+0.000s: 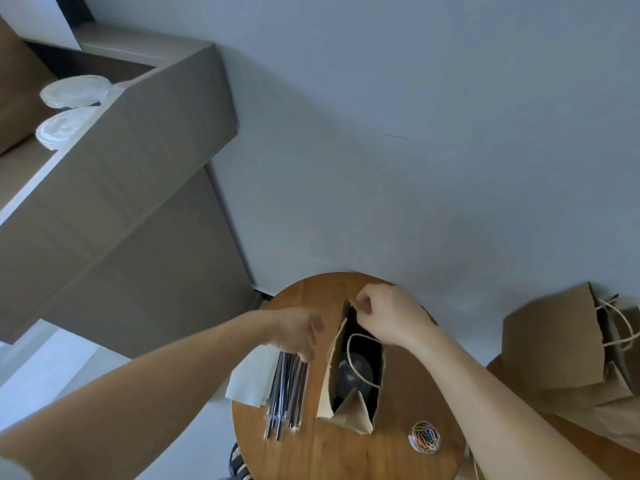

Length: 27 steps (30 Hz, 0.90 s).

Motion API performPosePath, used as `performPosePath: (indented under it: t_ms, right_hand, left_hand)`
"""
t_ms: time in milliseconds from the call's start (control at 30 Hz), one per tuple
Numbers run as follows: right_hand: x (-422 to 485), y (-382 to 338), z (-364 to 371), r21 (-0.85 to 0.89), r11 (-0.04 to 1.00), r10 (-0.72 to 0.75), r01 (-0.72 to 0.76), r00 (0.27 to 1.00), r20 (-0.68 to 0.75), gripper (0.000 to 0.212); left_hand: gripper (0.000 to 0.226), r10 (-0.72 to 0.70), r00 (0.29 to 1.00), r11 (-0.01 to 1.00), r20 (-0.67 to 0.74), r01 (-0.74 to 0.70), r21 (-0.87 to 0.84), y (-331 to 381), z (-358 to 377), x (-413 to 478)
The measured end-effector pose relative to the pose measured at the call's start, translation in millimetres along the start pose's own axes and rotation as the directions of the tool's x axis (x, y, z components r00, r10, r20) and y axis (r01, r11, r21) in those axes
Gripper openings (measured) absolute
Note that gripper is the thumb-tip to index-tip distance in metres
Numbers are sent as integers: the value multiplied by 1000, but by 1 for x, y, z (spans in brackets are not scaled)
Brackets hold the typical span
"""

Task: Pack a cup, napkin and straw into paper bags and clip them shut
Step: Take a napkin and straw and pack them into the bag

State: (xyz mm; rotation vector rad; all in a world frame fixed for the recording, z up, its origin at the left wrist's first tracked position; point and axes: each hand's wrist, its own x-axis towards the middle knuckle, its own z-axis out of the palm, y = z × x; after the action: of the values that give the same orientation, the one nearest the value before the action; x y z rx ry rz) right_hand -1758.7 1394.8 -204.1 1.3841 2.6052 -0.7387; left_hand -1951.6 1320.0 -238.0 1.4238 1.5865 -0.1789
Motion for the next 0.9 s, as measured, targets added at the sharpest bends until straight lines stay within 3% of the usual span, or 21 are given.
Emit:
performPosePath:
  t_ms: [133,200,267,433,567,700,900]
  right_hand:
    - [20,-41,13,236,971,-13,44,991,-132,31]
    - [33,-65,31,309,951,0,36,993,-116,22]
    - [49,-86,57,332,943,45,-28,998,-42,28]
    - [95,-105,151,499,783,288,-371,927,238,32]
    - [104,-104,239,456,695,427,-555,830,360,35]
    - [103,-102,305,348,694,501,-630,770,395,39]
    - [109,-104,338,262,699,589,-666,743,317,36]
  left_hand:
    - [23,-16,962,1000,-274,16,-2,-28,-25,4]
    - [16,-40,924,999,-380,24,-47,-47,-33,11]
    - [19,-95,901,990,-423,40,-139,-69,-38,18]
    - [16,-250,890,916,-381,91,-390,-129,-28,37]
    - [13,-377,871,863,-314,208,-461,-181,-1,56]
    - [7,-435,873,795,-221,258,-549,-221,28,74]
    - [15,-453,875,733,-171,256,-631,-246,56,89]
